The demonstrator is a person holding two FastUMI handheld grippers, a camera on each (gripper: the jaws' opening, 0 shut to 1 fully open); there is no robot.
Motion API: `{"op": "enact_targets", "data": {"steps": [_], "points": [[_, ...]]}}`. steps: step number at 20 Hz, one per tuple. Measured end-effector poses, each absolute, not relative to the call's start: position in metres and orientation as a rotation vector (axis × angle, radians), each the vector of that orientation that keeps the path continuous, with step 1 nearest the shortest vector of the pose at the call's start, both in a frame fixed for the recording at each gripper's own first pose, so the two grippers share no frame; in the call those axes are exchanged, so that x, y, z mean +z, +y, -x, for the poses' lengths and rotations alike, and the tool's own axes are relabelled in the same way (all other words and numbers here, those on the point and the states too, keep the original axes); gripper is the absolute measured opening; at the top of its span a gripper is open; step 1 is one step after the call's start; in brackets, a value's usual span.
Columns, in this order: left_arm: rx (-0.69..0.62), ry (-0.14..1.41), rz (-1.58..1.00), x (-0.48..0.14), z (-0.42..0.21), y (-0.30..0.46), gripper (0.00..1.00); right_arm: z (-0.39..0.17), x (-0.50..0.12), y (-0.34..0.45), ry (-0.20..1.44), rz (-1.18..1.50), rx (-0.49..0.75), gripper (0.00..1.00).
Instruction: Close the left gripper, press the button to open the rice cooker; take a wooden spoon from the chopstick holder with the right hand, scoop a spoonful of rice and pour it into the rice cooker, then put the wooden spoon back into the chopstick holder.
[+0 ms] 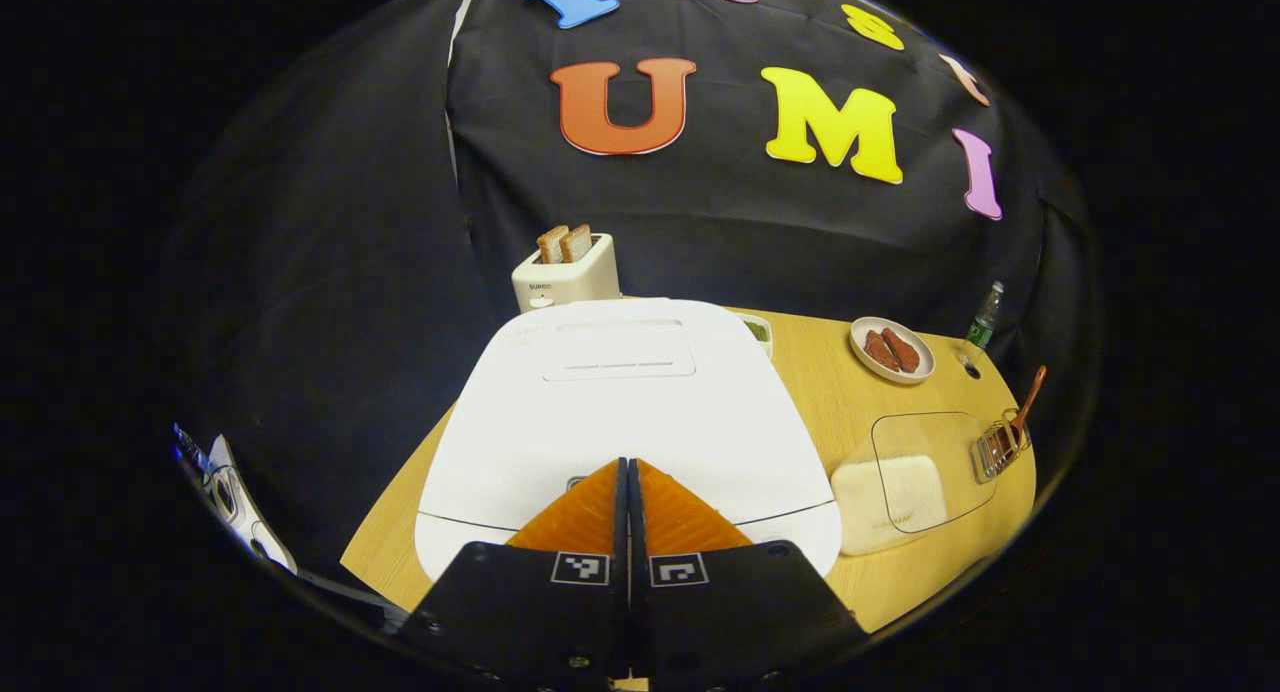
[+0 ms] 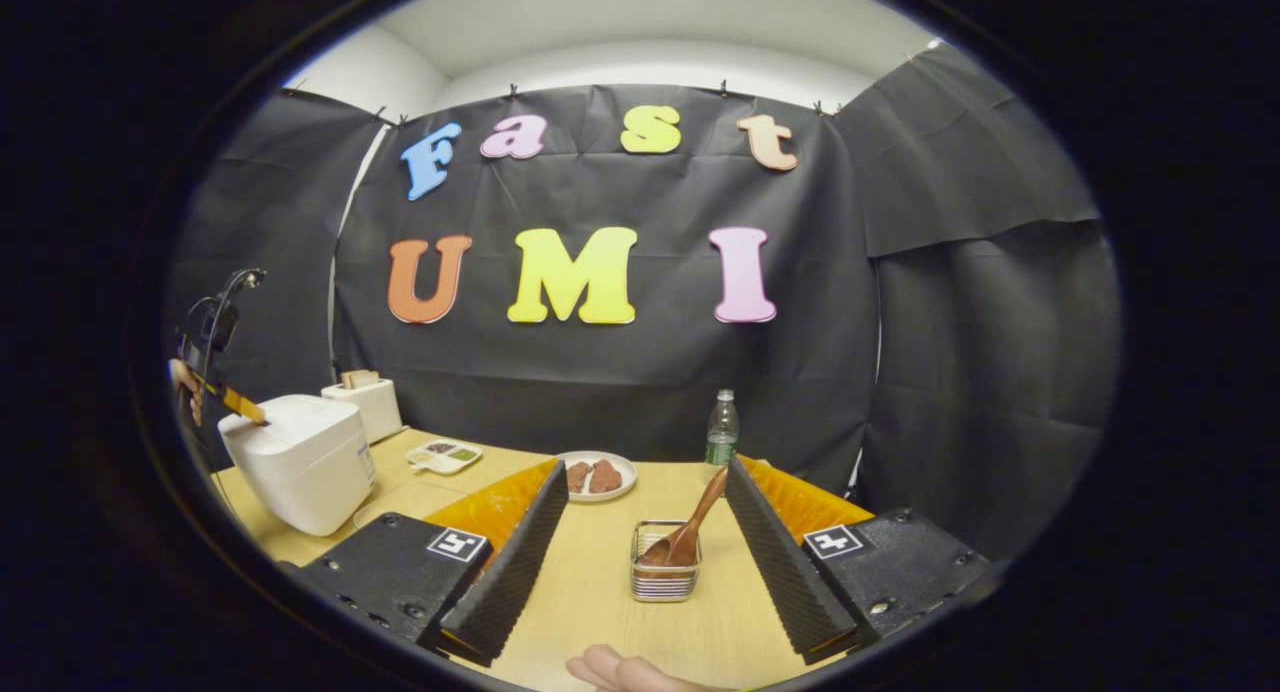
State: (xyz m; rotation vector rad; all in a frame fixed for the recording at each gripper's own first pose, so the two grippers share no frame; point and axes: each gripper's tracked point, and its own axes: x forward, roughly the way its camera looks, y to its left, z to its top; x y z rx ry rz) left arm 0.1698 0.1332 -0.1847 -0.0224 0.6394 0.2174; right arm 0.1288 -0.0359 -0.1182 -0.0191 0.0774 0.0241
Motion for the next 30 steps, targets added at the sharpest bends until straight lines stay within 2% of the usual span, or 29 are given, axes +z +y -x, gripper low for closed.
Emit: {"op": "enact_targets", "data": {"steps": [5,7,8,11,12,14,15,16,17,18,20,21,23,30], "points": [[0.233,0.622,0.011,-0.179,-0.169,0.135,0.01,-0.133,-0.124,-0.041,0.094,0.026,0.016,1.00],[0.244,0.595,0.012,-0.167,-0.171,0.137,0.01,-0.136,-0.126,-0.044,0.097,0.033,0.009,0.96],[0.249,0.578,0.013,-0.159,-0.172,0.137,0.01,-0.137,-0.126,-0.045,0.099,0.037,0.005,1.00],[0.263,0.528,0.015,-0.137,-0.178,0.140,0.01,-0.140,-0.124,-0.049,0.092,0.055,-0.003,1.00],[0.268,0.513,0.021,-0.132,-0.181,0.141,0.01,-0.142,-0.124,-0.051,0.086,0.060,-0.008,0.96],[0.276,0.466,0.012,-0.119,-0.181,0.144,0.01,-0.146,-0.126,-0.055,0.084,0.060,-0.016,1.00],[0.295,0.436,-0.012,-0.111,-0.181,0.148,0.02,-0.148,-0.129,-0.056,0.090,0.059,-0.018,0.96],[0.307,0.416,-0.032,-0.103,-0.181,0.151,0.06,-0.151,-0.133,-0.058,0.100,0.057,-0.018,0.97],[0.313,0.368,-0.045,-0.091,-0.178,0.151,0.24,-0.154,-0.137,-0.060,0.109,0.054,-0.021,0.97],[0.309,0.340,-0.031,-0.082,-0.177,0.147,0.28,-0.157,-0.141,-0.062,0.119,0.050,-0.024,1.00],[0.283,0.296,0.025,-0.065,-0.163,0.134,0.50,-0.164,-0.149,-0.064,0.137,0.036,-0.029,1.00],[0.273,0.270,0.034,-0.059,-0.156,0.129,0.84,-0.167,-0.152,-0.064,0.147,0.026,-0.029,1.00],[0.269,0.222,0.026,-0.052,-0.141,0.122,0.95,-0.175,-0.161,-0.061,0.168,0.005,-0.023,1.00],[0.214,0.101,-0.023,-0.046,-0.098,0.083,0.94,-0.210,-0.192,-0.057,0.236,-0.038,0.001,1.00]]}}
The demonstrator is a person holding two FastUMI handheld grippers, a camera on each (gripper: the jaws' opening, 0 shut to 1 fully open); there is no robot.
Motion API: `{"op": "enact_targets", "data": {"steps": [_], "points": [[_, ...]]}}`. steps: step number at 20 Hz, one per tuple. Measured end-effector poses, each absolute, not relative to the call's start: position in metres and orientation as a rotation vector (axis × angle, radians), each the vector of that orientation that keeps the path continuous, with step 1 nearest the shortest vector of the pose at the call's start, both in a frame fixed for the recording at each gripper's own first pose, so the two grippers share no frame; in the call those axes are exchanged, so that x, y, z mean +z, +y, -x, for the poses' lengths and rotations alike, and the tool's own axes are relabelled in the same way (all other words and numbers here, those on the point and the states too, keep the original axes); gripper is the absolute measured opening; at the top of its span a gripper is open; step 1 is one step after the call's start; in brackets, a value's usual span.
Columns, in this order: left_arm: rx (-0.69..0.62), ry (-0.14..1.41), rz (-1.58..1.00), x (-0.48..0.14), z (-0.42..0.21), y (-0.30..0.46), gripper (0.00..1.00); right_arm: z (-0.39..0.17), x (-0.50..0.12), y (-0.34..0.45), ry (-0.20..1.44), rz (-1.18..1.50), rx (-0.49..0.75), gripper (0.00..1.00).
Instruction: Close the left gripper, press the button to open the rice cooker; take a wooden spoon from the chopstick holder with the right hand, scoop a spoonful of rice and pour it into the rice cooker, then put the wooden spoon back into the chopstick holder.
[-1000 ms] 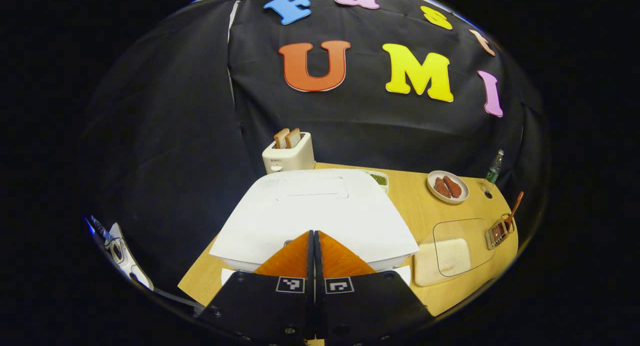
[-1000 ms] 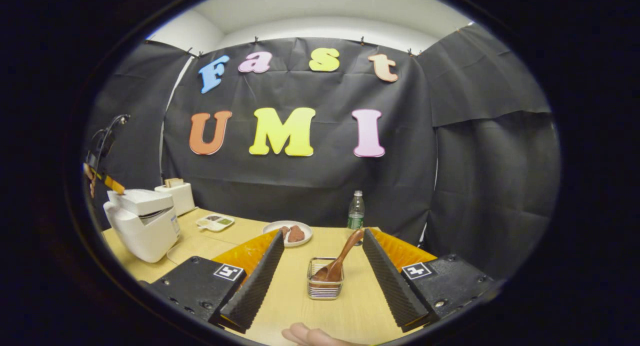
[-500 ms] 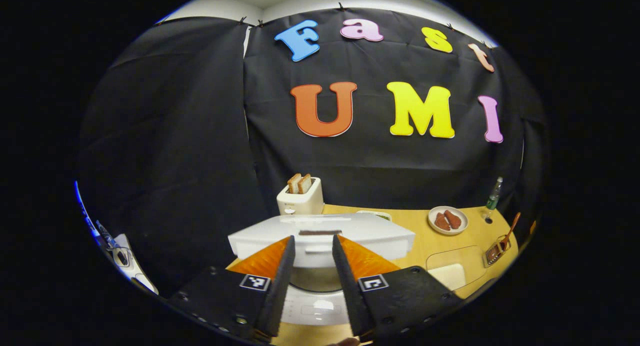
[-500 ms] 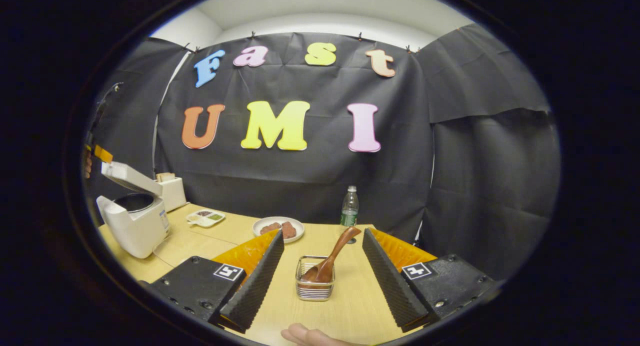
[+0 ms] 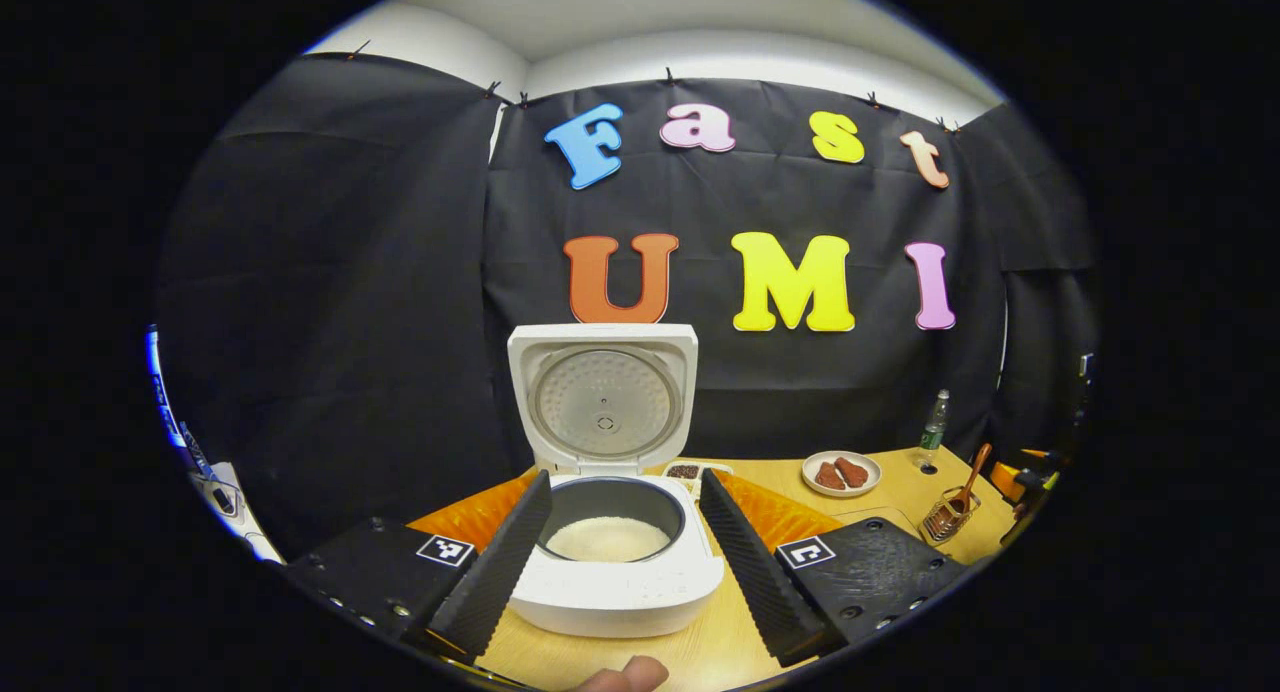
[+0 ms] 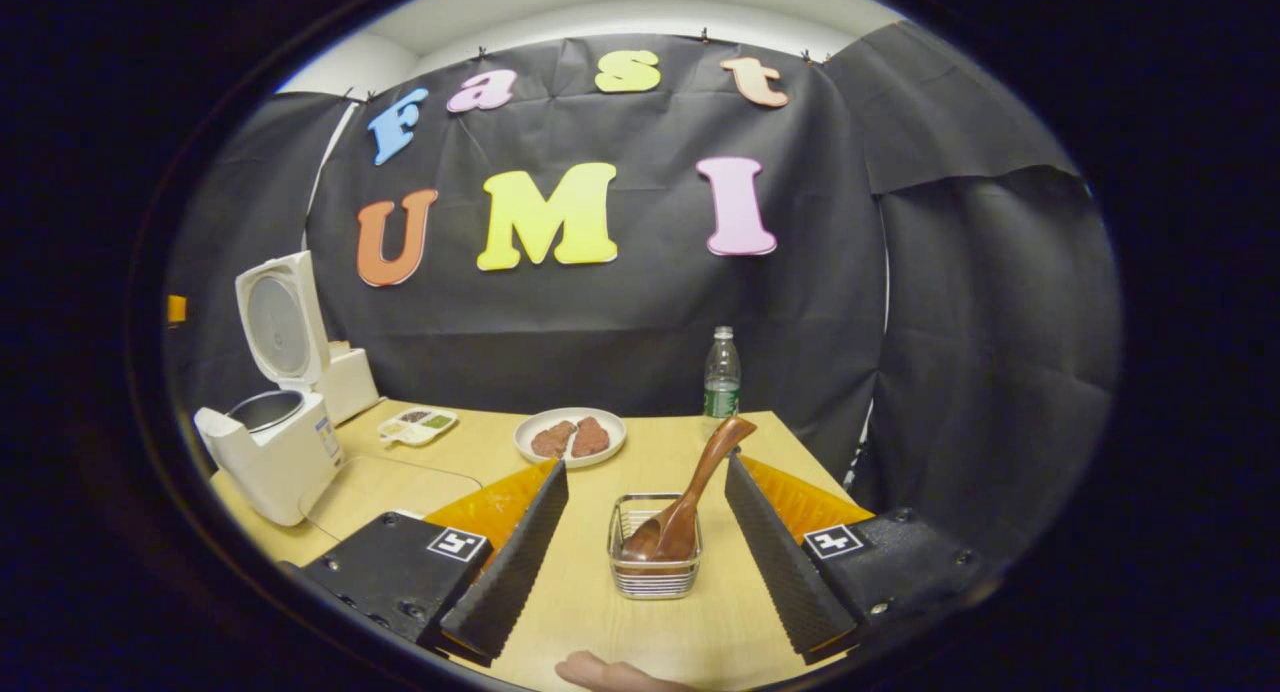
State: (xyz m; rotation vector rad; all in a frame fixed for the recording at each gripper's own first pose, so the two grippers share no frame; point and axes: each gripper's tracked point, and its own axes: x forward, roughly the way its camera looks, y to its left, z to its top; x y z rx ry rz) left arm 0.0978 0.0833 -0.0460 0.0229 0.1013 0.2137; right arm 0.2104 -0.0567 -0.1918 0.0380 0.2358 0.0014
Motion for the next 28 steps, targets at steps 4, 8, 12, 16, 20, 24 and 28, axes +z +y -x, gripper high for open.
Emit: {"op": "enact_targets", "data": {"steps": [4,8,12,16,20,24,28], "points": [[0.198,0.057,-0.016,-0.051,-0.078,0.068,0.94,-0.234,-0.214,-0.069,0.277,-0.063,-0.028,1.00],[0.183,0.042,-0.001,-0.057,-0.053,0.061,0.94,-0.259,-0.229,-0.081,0.311,-0.111,-0.041,0.97],[0.178,0.035,-0.009,-0.065,-0.034,0.051,0.94,-0.287,-0.249,-0.089,0.371,-0.148,-0.033,0.96],[0.164,0.033,0.002,-0.072,-0.023,0.044,0.94,-0.312,-0.269,-0.098,0.449,-0.241,-0.035,1.00],[0.163,0.052,0.009,-0.078,-0.016,0.044,0.94,-0.329,-0.280,-0.097,0.488,-0.306,-0.015,0.90],[0.146,0.062,0.022,-0.083,-0.011,0.041,0.94,-0.335,-0.293,-0.093,0.544,-0.299,-0.001,0.65],[0.132,0.079,0.012,-0.092,-0.006,0.040,0.94,-0.333,-0.294,-0.090,0.539,-0.337,-0.004,0.42]]}}
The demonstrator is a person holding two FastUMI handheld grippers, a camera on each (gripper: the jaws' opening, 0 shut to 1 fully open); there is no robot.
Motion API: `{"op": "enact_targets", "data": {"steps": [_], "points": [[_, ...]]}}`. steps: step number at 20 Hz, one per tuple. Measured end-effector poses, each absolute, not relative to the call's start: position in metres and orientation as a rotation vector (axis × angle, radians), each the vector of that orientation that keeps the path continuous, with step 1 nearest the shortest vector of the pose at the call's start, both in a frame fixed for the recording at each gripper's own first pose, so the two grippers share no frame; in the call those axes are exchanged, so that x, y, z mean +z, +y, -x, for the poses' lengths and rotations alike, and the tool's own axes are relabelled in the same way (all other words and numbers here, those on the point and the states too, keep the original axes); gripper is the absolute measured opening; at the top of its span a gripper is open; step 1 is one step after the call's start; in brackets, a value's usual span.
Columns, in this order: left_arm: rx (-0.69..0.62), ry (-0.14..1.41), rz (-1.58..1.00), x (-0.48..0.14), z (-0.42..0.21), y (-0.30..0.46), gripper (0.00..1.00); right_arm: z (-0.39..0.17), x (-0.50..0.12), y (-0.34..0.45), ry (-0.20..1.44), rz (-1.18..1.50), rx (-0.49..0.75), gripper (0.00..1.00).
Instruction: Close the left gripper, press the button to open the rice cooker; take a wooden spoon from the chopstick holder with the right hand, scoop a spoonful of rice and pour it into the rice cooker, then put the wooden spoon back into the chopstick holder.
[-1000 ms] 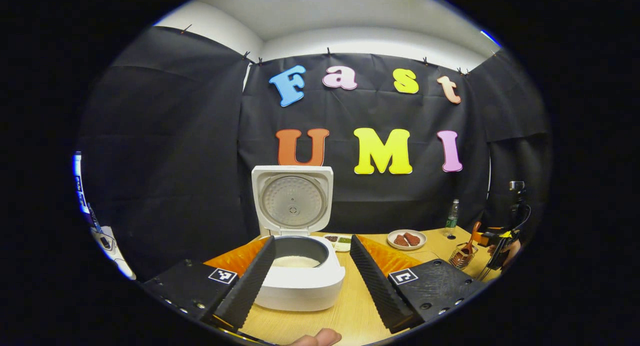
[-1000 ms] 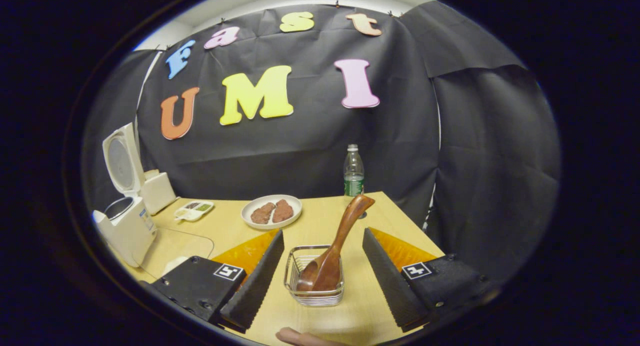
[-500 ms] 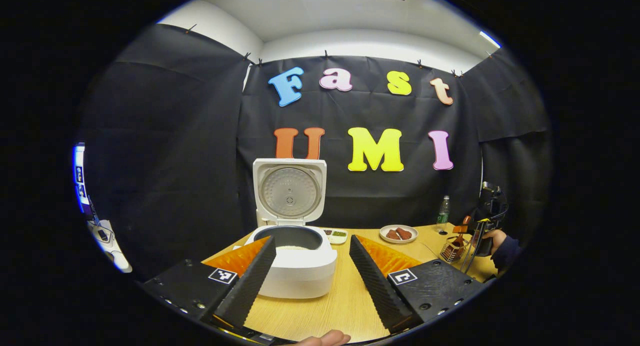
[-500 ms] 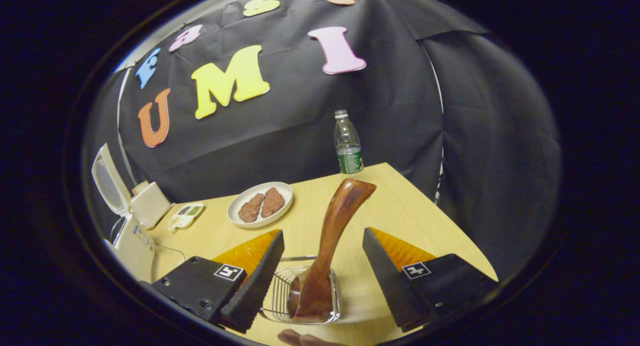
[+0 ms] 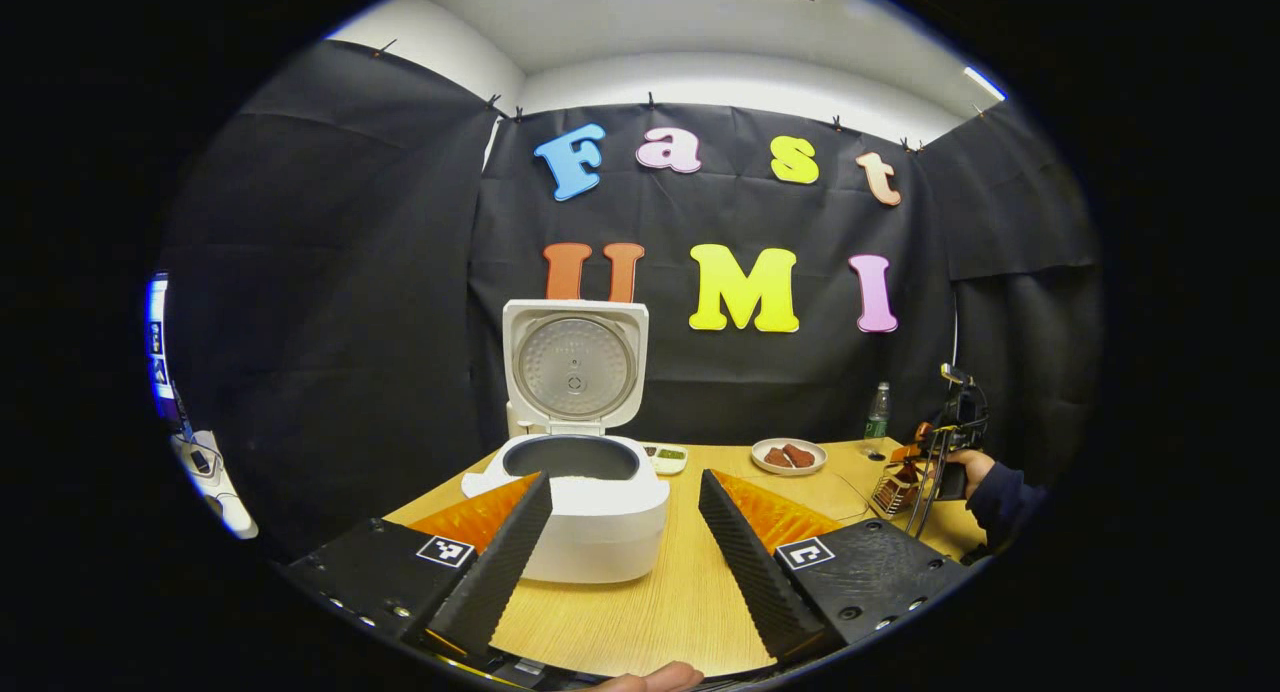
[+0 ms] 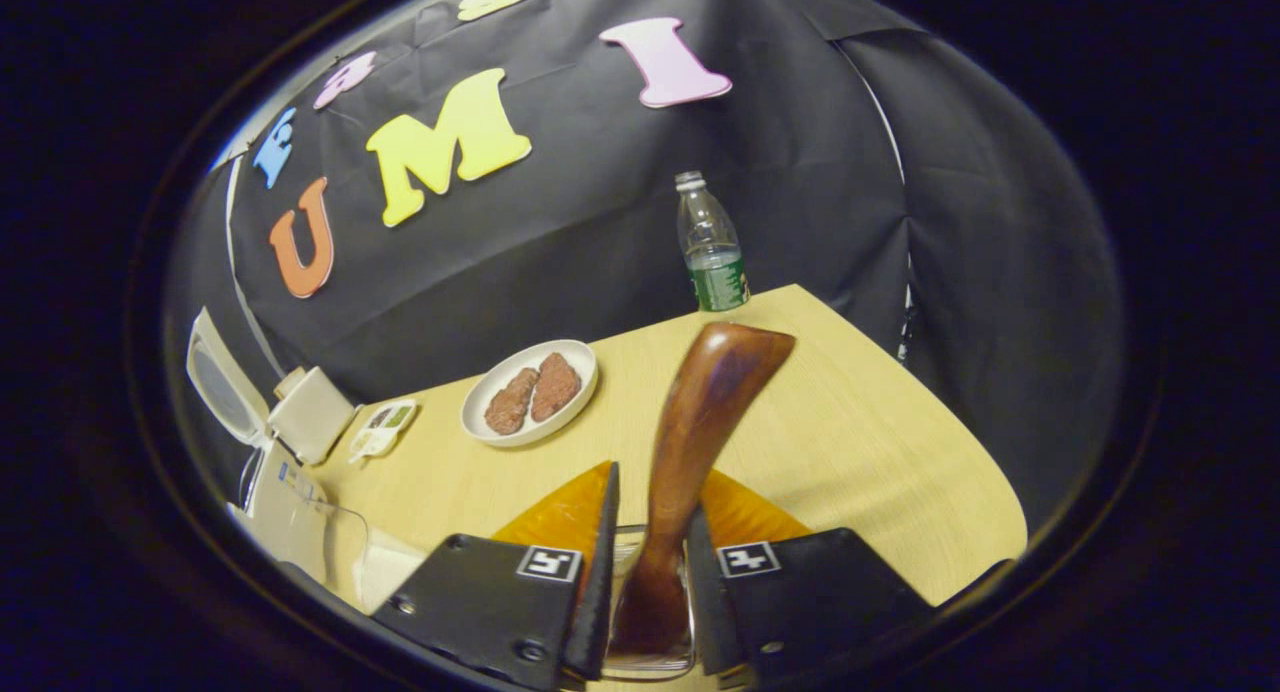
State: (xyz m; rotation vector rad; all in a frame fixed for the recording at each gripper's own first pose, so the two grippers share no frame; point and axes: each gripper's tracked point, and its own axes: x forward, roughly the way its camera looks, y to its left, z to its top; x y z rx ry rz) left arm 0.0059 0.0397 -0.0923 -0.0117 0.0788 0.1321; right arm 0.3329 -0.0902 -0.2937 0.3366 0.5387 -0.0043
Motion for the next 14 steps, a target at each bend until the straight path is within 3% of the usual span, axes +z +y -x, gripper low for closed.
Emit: {"op": "enact_targets", "data": {"steps": [1,3,14], "points": [[0.132,0.082,0.006,-0.095,-0.003,0.040,0.94,-0.334,-0.290,-0.091,0.532,-0.358,-0.002,0.23],[0.127,0.085,-0.004,-0.097,0.001,0.041,0.94,-0.328,-0.284,-0.086,0.510,-0.362,-0.002,0.18],[0.137,0.086,0.033,-0.118,0.017,0.059,0.94,-0.288,-0.191,-0.084,0.287,-0.145,-0.059,0.12]]}}
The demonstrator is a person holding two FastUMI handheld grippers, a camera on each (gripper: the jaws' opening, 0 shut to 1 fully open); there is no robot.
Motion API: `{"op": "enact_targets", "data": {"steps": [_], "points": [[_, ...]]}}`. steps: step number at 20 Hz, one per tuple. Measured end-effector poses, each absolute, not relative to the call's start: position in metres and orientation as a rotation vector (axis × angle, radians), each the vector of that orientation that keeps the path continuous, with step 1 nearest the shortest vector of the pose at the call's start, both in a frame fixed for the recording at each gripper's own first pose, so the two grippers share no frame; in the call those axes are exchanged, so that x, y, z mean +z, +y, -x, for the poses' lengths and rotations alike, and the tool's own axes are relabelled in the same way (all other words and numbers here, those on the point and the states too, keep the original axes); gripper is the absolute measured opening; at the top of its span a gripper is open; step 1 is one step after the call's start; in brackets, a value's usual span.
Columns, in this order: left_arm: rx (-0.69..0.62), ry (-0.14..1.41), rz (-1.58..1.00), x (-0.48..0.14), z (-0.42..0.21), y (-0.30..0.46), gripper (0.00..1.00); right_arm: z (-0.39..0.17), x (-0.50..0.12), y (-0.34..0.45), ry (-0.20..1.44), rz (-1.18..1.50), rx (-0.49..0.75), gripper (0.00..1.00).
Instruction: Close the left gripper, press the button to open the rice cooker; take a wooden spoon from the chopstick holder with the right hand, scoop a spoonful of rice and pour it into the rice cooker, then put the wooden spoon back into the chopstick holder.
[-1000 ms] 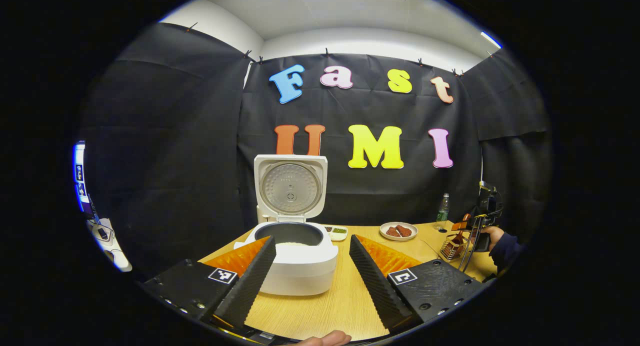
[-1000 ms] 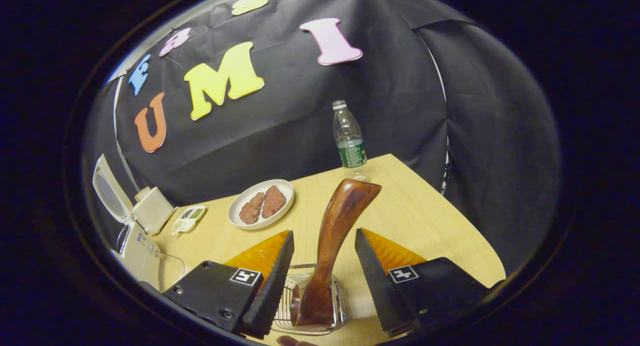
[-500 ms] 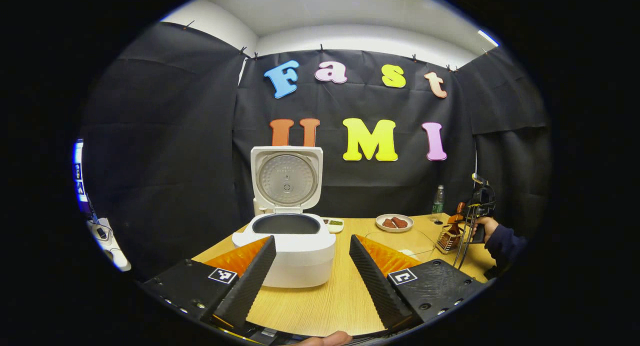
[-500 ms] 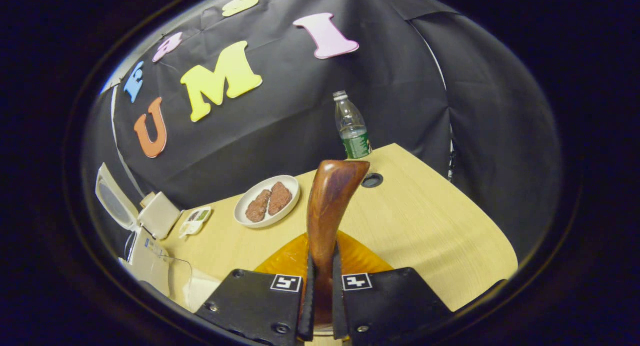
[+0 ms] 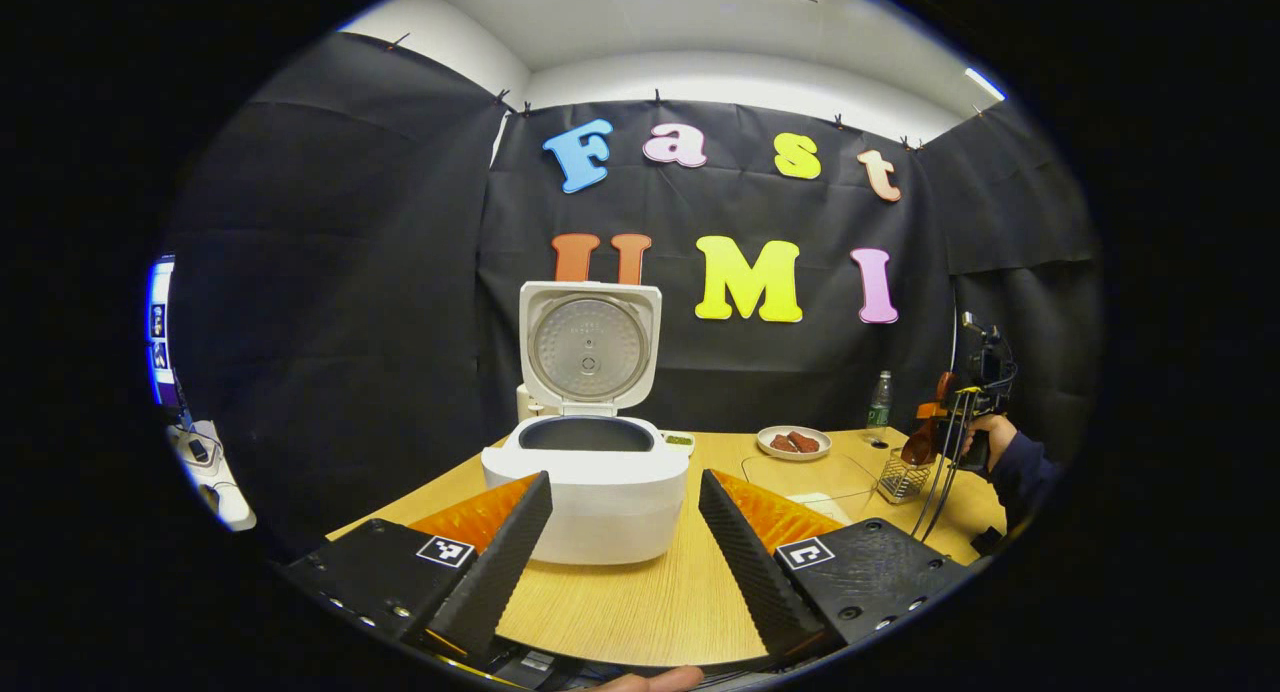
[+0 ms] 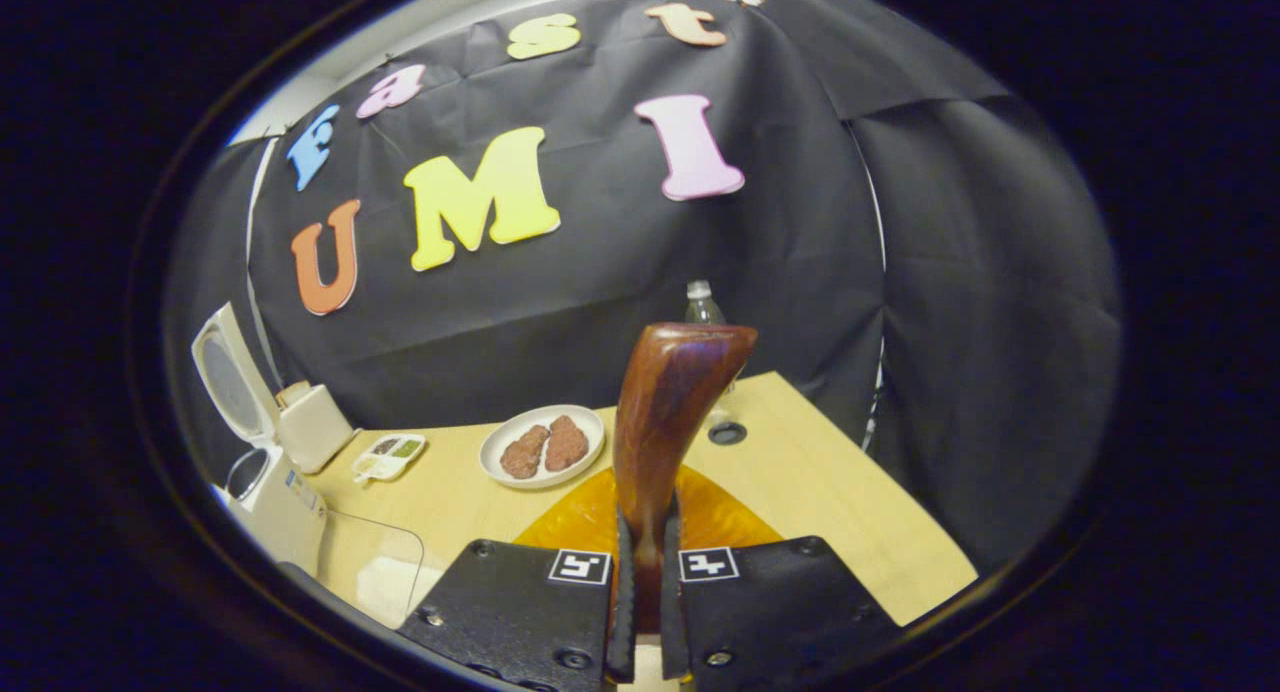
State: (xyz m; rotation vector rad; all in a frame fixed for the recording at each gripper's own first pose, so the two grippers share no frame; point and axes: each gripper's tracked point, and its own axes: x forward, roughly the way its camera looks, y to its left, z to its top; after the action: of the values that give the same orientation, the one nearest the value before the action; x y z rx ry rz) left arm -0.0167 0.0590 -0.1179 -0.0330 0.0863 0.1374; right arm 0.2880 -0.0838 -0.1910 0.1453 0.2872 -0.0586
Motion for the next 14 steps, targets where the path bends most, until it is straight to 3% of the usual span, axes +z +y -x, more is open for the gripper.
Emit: {"op": "enact_targets", "data": {"steps": [9,14], "points": [[0.122,0.075,0.030,-0.123,0.027,0.068,0.94,-0.243,-0.110,0.007,0.105,-0.011,-0.002,0.11],[0.135,0.094,0.030,-0.131,0.028,0.077,0.94,-0.238,-0.114,0.081,0.115,-0.070,0.111,0.10]]}}
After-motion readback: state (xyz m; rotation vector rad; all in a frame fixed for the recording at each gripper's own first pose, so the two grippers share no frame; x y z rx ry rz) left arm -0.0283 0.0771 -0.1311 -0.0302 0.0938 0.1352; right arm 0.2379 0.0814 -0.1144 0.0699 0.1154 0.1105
